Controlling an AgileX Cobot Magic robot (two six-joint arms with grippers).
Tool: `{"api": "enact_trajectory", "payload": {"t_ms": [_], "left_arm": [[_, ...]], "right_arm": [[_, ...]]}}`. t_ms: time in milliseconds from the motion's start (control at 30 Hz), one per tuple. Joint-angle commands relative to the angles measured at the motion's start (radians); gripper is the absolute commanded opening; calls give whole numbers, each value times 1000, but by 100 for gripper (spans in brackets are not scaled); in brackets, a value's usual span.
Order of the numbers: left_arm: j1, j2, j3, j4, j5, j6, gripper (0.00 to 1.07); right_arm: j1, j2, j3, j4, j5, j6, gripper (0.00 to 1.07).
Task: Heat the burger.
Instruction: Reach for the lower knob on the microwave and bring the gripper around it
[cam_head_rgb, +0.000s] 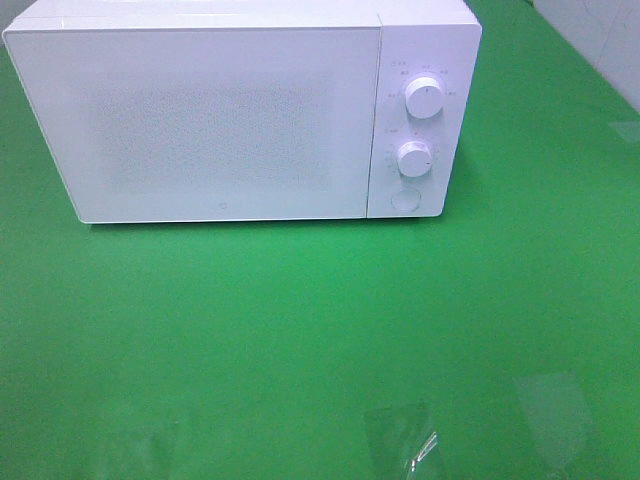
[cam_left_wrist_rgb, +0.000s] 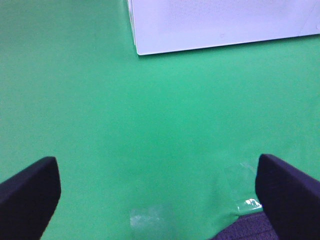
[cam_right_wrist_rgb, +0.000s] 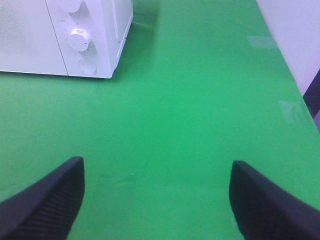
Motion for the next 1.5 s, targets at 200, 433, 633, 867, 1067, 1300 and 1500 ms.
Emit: {"api": "enact_trajectory", "payload": {"t_ms": [200,433,633,867,1067,1300,1500], "left_arm": [[6,-119,4,-6,-8,-3,98],[6,-120,4,-5,-8,-3,98],[6,-120,4,-5,-8,-3,98],[6,-120,4,-5,-8,-3,98],[6,-122,4,-5,-7,-3,98],[5,-122,4,-1,-7,-3,98],[5,-122,4,-1,-7,-3,98]], "right_arm": [[-3,-27,3,-3,-8,-14,76],[-3,-27,3,-3,-8,-14,76],[-3,-27,3,-3,-8,-14,76],[-3,-27,3,-3,-8,-14,76],[-1,-27,3,-3,-8,-14,76],[1,-15,-33,13,-96,27,76],[1,51,-32,7,-210,27,76]]}}
